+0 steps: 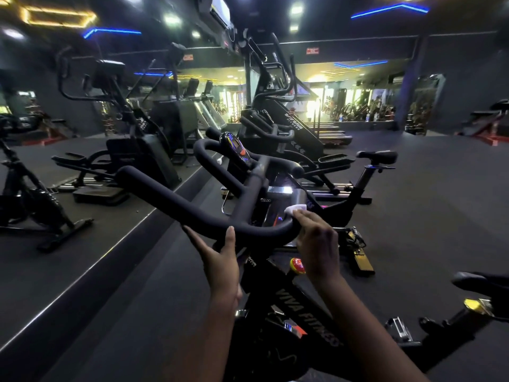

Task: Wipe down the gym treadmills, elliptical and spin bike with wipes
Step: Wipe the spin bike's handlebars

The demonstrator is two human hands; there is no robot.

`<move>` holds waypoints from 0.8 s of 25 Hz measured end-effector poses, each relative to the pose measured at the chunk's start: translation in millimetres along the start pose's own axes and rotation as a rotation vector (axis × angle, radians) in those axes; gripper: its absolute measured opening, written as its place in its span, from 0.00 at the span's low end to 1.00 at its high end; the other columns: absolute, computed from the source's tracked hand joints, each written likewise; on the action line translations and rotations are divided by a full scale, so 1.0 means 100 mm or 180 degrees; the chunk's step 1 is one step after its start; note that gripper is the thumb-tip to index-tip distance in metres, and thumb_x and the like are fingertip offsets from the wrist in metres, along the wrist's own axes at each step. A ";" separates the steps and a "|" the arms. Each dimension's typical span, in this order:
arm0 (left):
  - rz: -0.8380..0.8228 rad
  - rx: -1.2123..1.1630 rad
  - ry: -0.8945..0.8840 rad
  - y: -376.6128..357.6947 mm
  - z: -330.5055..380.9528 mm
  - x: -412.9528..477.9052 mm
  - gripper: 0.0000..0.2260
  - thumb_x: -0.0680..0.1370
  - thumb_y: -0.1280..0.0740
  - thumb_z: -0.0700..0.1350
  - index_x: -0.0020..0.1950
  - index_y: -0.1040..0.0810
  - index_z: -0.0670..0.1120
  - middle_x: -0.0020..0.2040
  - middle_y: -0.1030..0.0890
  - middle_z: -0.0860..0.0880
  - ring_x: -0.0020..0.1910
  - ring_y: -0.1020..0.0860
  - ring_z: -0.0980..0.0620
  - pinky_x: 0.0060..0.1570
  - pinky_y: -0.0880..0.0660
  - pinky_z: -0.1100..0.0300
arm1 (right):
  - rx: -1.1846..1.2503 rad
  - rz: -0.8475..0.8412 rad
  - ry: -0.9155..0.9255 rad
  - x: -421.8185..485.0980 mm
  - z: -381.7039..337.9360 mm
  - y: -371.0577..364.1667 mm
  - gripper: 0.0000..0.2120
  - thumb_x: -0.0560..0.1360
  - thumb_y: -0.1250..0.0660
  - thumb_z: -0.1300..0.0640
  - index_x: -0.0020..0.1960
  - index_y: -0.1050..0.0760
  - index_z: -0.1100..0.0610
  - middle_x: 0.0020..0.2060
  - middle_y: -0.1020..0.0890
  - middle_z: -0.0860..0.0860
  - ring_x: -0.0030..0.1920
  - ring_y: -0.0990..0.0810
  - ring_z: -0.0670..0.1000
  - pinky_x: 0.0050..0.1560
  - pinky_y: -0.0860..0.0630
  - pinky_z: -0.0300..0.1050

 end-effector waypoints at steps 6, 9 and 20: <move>0.0030 0.0189 -0.0002 0.06 -0.06 0.04 0.47 0.65 0.25 0.57 0.67 0.57 0.78 0.69 0.29 0.44 0.57 0.21 0.46 0.60 0.26 0.41 | -0.0250 -0.0231 0.0377 -0.29 -0.58 -0.14 0.18 0.66 0.35 0.62 0.55 0.19 0.55 0.49 0.17 0.49 0.49 0.18 0.50 0.46 0.24 0.39; 0.0071 0.0277 0.0093 0.08 -0.19 0.08 0.45 0.59 0.27 0.64 0.60 0.57 0.85 0.63 0.23 0.39 0.55 0.19 0.44 0.58 0.25 0.40 | 0.0165 -0.0603 0.0786 -0.11 -0.79 -0.16 0.15 0.70 0.37 0.58 0.53 0.19 0.53 0.49 0.16 0.49 0.48 0.18 0.48 0.47 0.26 0.36; 0.0135 0.0705 -0.0453 0.06 0.09 -0.04 0.41 0.75 0.31 0.50 0.72 0.59 0.69 0.69 0.35 0.54 0.55 0.31 0.60 0.57 0.31 0.63 | -0.0178 -0.1467 0.0885 0.90 -0.39 -0.97 0.17 0.74 0.39 0.63 0.58 0.20 0.51 0.48 0.18 0.61 0.54 0.21 0.59 0.41 0.34 0.43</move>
Point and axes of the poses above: each hand's wrist, its own x-axis towards the middle knuckle, its own y-axis out of the back of the hand, z = x × y, the point moved 9 cm from there along x, towards the middle knuckle
